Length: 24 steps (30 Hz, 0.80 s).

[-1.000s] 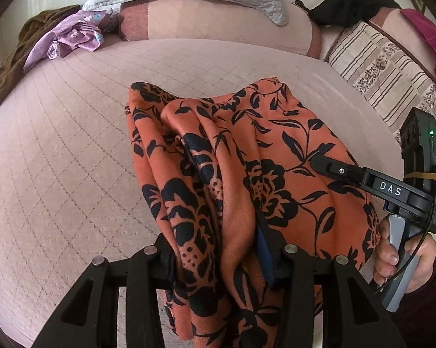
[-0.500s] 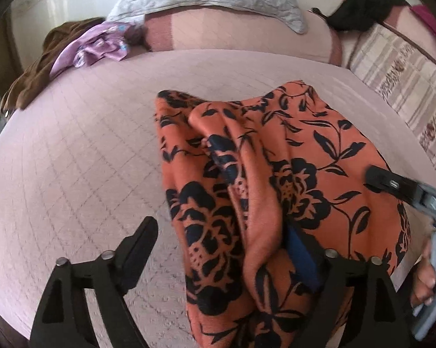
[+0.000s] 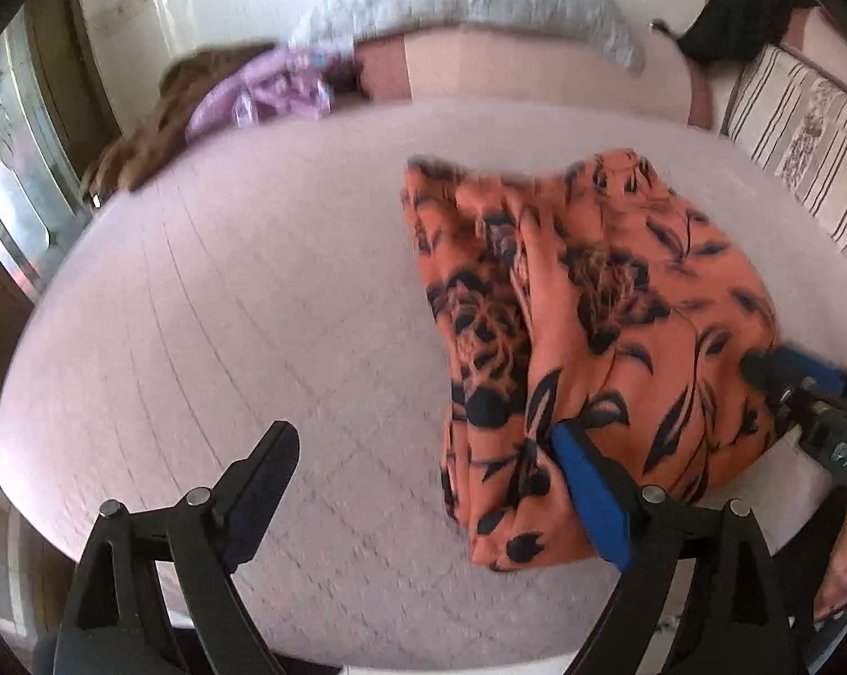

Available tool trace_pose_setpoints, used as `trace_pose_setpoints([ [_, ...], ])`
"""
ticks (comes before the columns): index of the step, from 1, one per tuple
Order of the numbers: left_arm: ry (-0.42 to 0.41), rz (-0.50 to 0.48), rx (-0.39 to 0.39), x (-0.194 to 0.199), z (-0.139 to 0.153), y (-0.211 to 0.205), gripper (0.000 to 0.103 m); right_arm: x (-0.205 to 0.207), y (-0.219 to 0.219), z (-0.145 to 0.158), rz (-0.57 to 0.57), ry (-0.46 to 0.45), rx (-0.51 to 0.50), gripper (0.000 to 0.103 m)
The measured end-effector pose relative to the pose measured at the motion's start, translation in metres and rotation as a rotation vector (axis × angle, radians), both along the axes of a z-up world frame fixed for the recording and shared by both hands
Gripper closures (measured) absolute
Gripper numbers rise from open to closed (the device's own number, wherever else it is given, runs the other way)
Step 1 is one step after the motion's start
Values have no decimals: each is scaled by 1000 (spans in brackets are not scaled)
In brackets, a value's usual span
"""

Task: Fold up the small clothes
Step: 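Release the dress and pull both grippers back from the bundle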

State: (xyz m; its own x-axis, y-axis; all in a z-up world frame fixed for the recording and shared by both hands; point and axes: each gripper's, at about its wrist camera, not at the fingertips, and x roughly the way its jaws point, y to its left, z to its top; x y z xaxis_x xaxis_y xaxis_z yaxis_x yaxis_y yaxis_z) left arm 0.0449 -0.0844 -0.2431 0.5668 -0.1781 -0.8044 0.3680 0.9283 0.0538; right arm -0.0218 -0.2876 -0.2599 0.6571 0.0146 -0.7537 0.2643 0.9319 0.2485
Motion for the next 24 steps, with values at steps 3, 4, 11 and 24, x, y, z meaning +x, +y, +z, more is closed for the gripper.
trace_pose_setpoints([
  [3,-62,29,-29,-12,28,9,12,-5,5,15,12,-26,-53,47],
  [4,-93,37,-24,-16,37,11,12,-10,5,24,17,-44,-39,47],
  [11,-284,89,-4,-51,112,17,9,-66,16,91,2,-235,-120,46],
  [24,-431,125,-51,-95,193,14,5,-140,30,187,-27,-426,-242,36],
])
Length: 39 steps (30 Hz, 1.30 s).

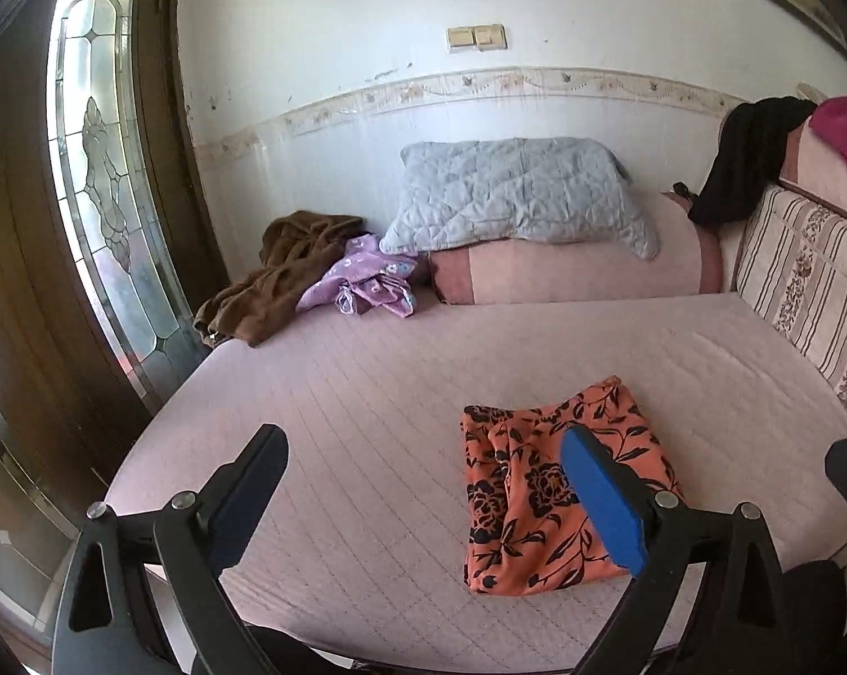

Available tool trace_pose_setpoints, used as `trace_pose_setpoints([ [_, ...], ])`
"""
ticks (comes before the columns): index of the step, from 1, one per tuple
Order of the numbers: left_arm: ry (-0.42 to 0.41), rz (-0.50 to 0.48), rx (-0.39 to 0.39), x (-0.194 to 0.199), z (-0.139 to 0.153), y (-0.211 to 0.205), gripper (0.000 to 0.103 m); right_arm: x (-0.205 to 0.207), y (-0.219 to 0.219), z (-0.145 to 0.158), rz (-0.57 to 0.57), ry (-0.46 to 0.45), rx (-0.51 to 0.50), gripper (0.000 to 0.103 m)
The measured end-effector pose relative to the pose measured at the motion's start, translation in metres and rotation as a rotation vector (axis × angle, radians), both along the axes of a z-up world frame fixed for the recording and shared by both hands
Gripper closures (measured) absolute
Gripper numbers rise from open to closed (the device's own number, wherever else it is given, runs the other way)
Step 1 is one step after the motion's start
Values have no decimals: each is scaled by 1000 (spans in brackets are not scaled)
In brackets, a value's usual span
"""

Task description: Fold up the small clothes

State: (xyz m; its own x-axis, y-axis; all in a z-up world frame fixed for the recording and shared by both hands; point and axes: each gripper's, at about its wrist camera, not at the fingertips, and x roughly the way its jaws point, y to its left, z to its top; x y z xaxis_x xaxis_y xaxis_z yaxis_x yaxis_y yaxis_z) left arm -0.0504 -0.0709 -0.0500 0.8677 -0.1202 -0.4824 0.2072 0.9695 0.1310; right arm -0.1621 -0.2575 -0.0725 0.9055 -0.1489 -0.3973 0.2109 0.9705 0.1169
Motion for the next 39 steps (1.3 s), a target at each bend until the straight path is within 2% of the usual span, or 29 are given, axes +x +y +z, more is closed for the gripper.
trace_pose_setpoints([
  [6,-45,20,0,-9,10,5,5,-15,9,13,5,-30,-35,36],
  [14,-49,35,2,-8,19,13,5,-14,16,20,29,-42,-31,36],
  [27,-87,49,-13,-19,34,33,5,3,31,16,69,-11,-27,36],
  [39,-89,38,-18,-21,36,35,5,7,35,14,85,-2,-40,36],
])
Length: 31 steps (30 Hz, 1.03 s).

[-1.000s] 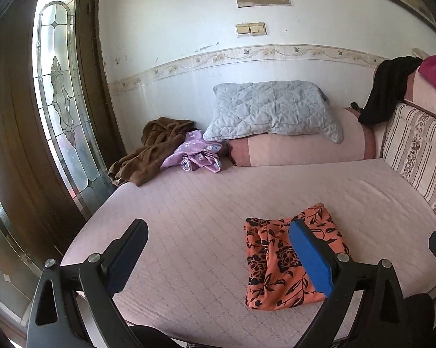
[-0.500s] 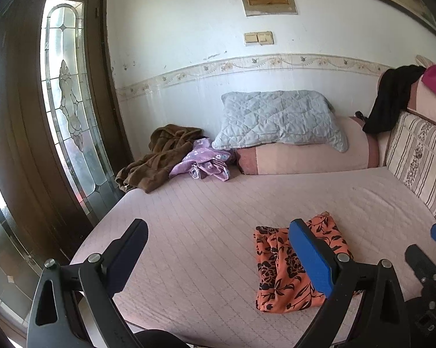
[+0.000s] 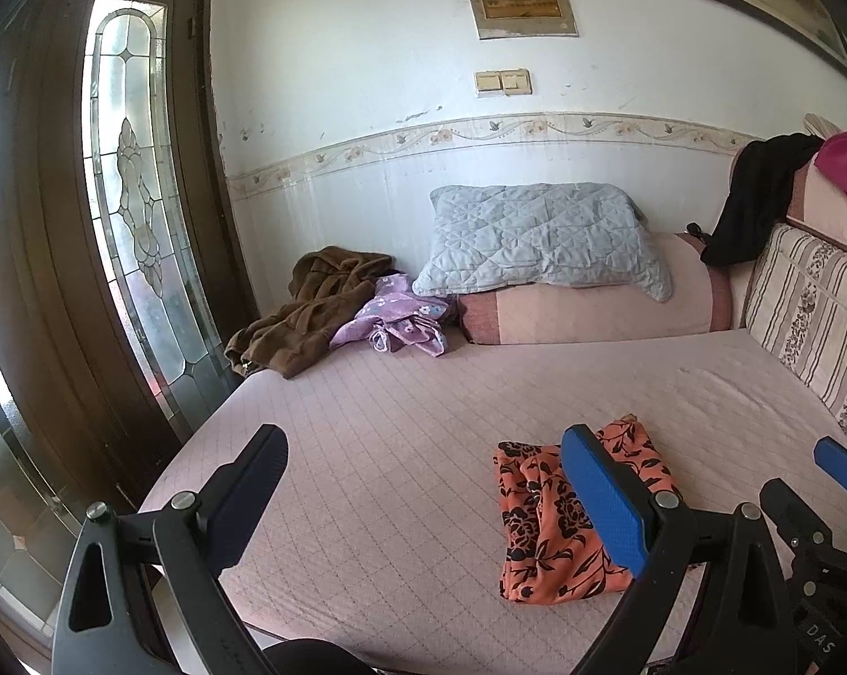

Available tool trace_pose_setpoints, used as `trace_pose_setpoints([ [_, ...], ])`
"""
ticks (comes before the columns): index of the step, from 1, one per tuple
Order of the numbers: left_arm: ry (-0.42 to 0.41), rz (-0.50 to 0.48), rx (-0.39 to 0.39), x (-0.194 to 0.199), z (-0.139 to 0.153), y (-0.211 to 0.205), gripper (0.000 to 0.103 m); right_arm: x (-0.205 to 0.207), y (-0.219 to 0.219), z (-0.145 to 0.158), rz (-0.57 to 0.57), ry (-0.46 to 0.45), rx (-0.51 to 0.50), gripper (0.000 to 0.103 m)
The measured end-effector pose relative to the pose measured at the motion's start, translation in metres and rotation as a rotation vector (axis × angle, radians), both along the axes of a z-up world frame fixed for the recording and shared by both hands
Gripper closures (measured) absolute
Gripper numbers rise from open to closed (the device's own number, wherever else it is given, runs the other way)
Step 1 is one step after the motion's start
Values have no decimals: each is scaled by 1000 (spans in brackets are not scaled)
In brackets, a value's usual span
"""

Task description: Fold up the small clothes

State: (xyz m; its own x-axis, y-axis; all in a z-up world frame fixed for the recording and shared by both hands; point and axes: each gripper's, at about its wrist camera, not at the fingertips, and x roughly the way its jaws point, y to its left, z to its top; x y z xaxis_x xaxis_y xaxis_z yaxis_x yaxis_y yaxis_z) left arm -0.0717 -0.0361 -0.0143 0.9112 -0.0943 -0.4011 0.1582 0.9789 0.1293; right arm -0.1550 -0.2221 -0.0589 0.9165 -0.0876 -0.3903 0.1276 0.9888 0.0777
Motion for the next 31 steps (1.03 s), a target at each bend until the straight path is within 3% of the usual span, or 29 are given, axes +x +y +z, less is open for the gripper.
trace_pose_setpoints([
  [25,38,-24,-24,16,-7,11,5,40,11,-7,33,29,-12,36],
  [31,35,-53,-83,36,-9,16,5,63,11,-6,65,32,1,36],
])
